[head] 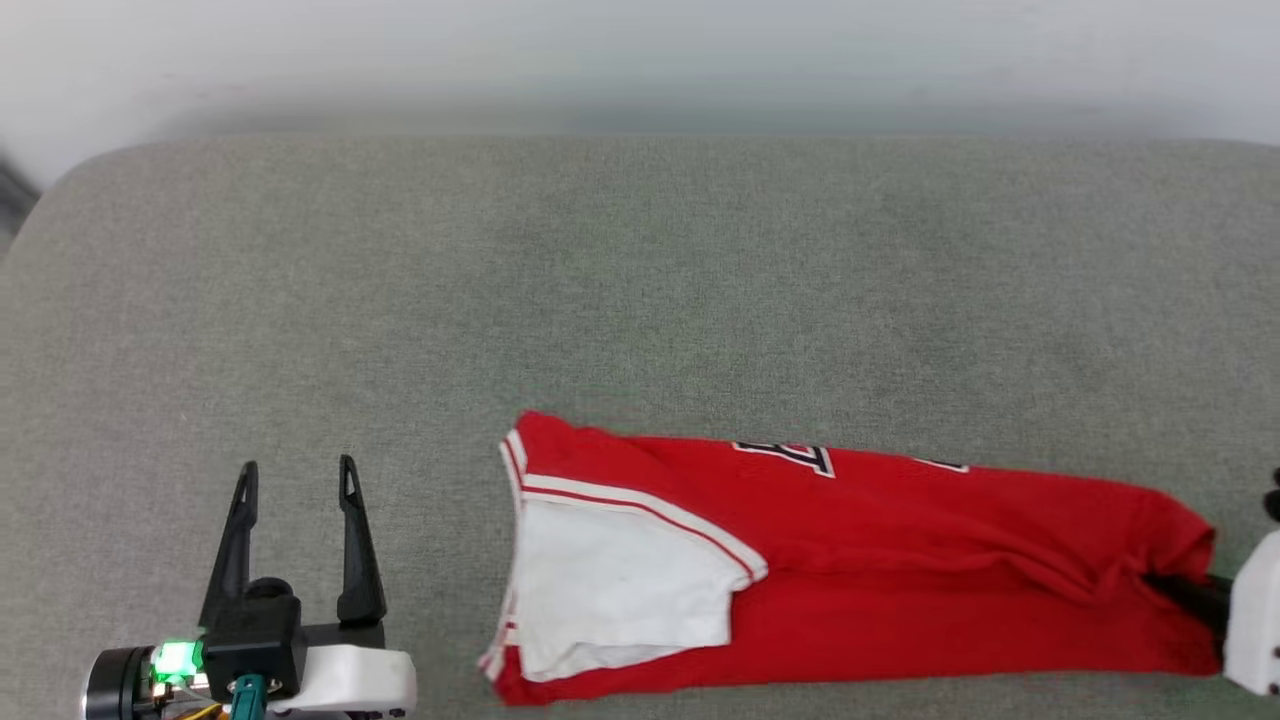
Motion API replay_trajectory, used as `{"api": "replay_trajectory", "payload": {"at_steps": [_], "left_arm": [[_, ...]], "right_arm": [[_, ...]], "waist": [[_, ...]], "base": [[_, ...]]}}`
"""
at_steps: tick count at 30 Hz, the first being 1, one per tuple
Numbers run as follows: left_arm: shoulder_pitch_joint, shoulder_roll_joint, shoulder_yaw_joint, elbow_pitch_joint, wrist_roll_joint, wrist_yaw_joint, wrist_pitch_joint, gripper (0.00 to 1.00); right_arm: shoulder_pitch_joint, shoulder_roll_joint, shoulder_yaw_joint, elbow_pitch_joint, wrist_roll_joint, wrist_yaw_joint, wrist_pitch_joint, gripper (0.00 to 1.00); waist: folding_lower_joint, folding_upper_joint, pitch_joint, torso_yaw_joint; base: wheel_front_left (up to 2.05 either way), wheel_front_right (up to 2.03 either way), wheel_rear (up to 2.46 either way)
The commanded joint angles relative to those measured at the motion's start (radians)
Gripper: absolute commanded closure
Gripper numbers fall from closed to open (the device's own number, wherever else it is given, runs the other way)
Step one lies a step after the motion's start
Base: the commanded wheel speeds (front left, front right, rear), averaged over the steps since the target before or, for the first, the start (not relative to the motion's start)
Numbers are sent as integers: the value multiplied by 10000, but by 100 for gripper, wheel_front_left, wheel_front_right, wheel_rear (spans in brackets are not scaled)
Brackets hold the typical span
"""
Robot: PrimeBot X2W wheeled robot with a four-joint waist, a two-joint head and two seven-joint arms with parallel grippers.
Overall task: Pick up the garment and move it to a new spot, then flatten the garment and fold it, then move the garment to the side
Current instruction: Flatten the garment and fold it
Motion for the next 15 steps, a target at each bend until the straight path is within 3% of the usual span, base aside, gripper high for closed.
{"api": "replay_trajectory", "payload": {"at_steps": [1,3,8,15], "left_arm": [[125,-22,81,-27,135,-87,-20,0],[323,-274,302,-3,321,-355,-21,0],[509,-476,524,38,531,-641,-21,0],[707,-623,840,-21,746,-895,-21,0]], "right_arm": [[-90,-148,-143,113,44,-18,56,100],[-138,-610,-516,537,-32,-17,310,100],[-97,-898,-732,703,-285,-17,866,100],[194,-782,-523,-1514,-95,-12,1662,100]], "waist": [[0,0,-73,7],[0,0,-208,51],[0,0,-406,83],[0,0,-561,22]], "base": [[0,0,0],[0,0,0],[0,0,0],[0,0,0]]}}
